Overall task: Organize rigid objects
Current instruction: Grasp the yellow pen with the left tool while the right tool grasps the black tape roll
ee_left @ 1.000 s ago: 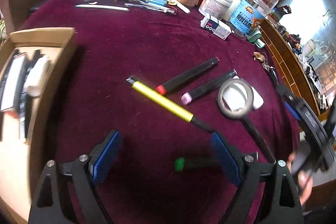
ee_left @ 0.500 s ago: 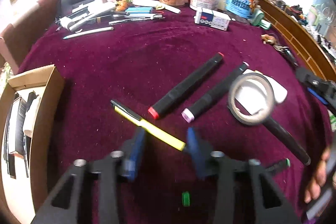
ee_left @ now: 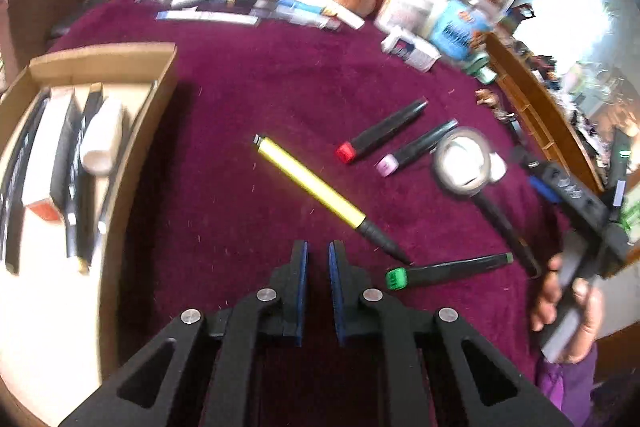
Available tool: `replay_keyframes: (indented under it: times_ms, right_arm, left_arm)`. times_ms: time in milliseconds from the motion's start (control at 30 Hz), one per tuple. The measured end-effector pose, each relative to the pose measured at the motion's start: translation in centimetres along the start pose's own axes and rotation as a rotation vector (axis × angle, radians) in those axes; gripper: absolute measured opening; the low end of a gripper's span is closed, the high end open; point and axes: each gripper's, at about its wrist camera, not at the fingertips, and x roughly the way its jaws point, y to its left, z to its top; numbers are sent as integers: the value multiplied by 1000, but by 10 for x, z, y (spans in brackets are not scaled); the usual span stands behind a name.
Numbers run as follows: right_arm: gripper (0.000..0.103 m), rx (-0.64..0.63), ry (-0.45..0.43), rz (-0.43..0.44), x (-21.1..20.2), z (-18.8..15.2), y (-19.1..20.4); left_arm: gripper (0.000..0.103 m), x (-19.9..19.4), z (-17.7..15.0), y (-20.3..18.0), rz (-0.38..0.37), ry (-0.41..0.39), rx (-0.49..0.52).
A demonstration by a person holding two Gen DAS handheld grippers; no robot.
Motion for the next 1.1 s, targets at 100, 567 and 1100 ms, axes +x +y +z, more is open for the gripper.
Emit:
replay_keyframes:
  times_ms: [100,567,1100]
  right_arm:
    - [81,-17,9,1,2,-1,5]
    - [81,-65,10,-9,4,-2,13]
    - [81,-53,16,-3,4,-2,9]
  left_arm:
    - [32,-2,12,-17,24,-1,107]
    - [47,53,24,-43,217,-35,82]
    - [44,15,0,4,163,28,85]
